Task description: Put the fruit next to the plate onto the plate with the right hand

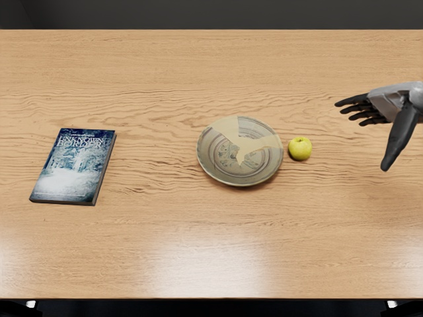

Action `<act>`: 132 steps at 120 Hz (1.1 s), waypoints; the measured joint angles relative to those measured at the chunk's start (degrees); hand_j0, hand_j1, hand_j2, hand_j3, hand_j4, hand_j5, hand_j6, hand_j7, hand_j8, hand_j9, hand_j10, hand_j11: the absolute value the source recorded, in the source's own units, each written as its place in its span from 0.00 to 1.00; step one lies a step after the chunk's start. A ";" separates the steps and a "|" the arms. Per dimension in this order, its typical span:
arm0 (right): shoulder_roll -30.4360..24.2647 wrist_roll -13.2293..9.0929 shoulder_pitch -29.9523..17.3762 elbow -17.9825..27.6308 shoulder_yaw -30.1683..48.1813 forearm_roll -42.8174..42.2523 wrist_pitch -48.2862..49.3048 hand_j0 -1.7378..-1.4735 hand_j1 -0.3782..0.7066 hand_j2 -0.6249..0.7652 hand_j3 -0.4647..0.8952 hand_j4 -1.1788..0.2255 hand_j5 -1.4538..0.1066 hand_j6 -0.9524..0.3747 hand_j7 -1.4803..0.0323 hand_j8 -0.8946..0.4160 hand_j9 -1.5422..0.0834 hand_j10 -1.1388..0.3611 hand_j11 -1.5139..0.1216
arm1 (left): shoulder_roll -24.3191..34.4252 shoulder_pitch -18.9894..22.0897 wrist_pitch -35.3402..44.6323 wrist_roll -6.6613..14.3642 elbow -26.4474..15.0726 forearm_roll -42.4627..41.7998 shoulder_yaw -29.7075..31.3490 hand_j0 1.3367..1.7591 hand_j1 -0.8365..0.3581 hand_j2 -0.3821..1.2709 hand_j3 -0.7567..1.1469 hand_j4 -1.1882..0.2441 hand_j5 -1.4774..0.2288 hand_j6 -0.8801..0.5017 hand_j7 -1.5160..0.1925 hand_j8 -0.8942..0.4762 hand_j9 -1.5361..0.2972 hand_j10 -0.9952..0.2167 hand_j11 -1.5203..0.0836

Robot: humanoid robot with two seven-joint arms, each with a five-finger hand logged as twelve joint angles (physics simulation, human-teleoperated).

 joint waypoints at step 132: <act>24.18 -1.17 -7.54 5.65 0.58 -46.81 -19.57 0.30 0.03 0.45 0.34 0.84 0.93 0.71 0.98 0.68 0.95 0.76 0.93 | 0.00 0.00 0.00 -0.01 0.00 0.00 0.00 0.76 0.99 0.23 0.40 0.83 0.87 0.64 0.89 0.65 0.84 0.82 0.95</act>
